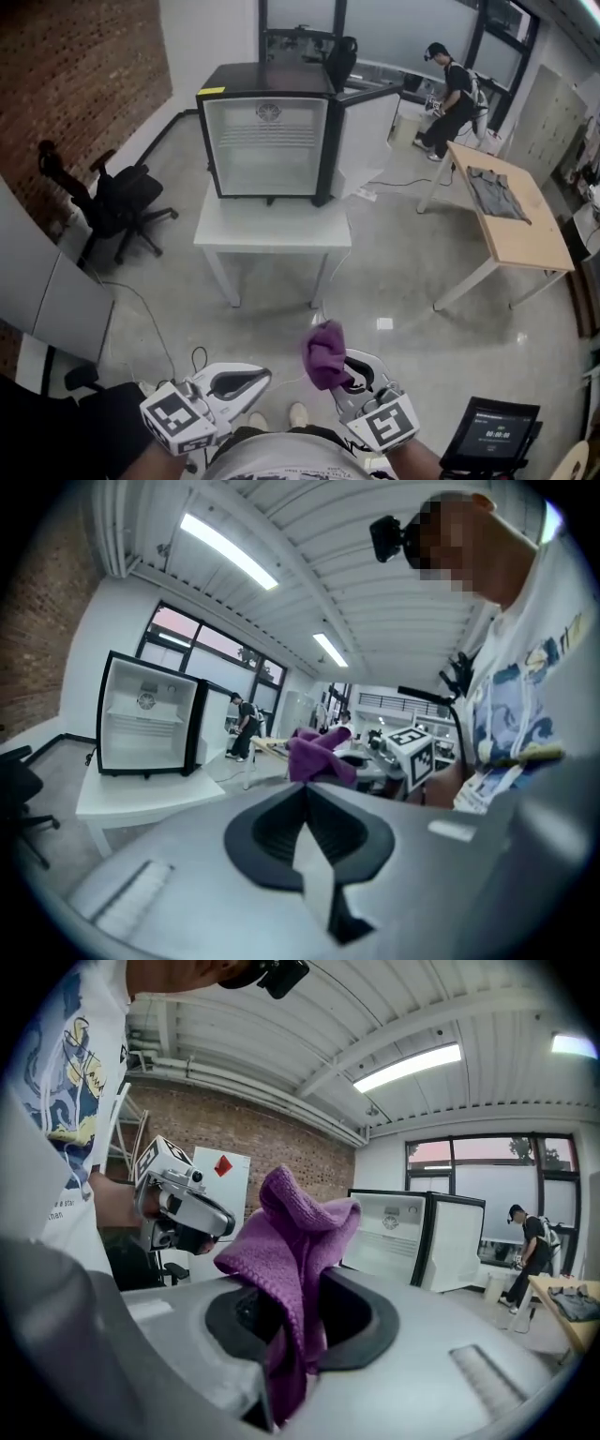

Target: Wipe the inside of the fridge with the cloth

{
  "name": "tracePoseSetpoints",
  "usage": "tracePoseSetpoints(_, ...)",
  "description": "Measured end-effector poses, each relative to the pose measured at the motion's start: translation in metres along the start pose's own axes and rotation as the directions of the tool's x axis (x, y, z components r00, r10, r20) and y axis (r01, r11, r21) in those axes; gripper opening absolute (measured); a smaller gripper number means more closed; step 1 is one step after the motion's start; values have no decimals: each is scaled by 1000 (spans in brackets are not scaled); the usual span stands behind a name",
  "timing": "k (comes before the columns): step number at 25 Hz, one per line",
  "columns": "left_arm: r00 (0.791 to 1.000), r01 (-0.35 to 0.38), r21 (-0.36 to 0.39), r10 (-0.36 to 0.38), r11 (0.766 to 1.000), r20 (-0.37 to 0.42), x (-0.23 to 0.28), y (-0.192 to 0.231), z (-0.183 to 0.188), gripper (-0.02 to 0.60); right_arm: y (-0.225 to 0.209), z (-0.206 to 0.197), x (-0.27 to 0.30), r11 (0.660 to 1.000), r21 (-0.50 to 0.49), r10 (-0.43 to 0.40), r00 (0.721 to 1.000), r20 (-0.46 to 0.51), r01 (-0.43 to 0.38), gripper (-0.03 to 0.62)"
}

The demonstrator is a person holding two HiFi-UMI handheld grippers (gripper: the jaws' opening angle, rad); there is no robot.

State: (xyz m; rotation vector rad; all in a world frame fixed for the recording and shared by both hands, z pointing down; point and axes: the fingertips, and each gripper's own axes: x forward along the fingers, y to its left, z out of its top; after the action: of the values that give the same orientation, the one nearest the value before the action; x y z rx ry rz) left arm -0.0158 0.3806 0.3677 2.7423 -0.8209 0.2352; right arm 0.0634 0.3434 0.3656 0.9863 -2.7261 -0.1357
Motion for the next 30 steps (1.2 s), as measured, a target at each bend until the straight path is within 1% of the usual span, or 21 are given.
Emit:
tracePoseSetpoints(4, 997, -68, 5, 67, 998, 33, 18, 8, 11, 6, -30, -4, 6, 1000, 18, 9, 1000, 28, -9, 78)
tracePoseSetpoints(6, 994, -100, -17, 101, 995, 35, 23, 3, 9, 6, -36, -10, 8, 999, 29, 34, 999, 36, -35, 78)
tracePoseSetpoints(8, 993, -117, -36, 118, 993, 22, 24, 2, 6, 6, -41, -11, 12, 998, 47, 48, 998, 46, -50, 78)
tracePoseSetpoints(12, 990, -136, -43, 137, 990, 27, 22, 28, 14, 6, -62, -10, 34, 998, 65, 9, 999, 44, -12, 78)
tracePoseSetpoints(14, 991, -130, -41, 131, 991, 34, 22, 43, 16, 6, -76, -13, 47, 996, 76, -42, 999, 28, 40, 78)
tracePoseSetpoints(16, 994, -105, -30, 107, 994, 39, 22, 59, 19, 6, -92, -12, 61, 991, 77, -113, 993, 14, 112, 78)
tracePoseSetpoints(20, 997, -55, -19, 56, 998, 46, 16, 107, 29, 6, -119, -3, 99, 968, 84, -238, 971, -19, 238, 78)
tracePoseSetpoints(22, 998, -28, -17, 29, 999, 47, 9, 135, 37, 6, -129, 6, 121, 953, 90, -289, 957, -29, 291, 78)
tracePoseSetpoints(24, 999, 5, -5, -5, 1000, 48, 0, 161, 48, 6, -139, 19, 145, 937, 76, -339, 940, -27, 340, 78)
tracePoseSetpoints(27, 998, 51, 21, -52, 998, 43, -12, 197, 59, 6, -152, 30, 180, 920, 57, -388, 921, -5, 388, 78)
tracePoseSetpoints(30, 996, 82, 24, -83, 996, 33, -26, 223, 66, 6, -169, 41, 207, 886, 63, -460, 888, -14, 460, 78)
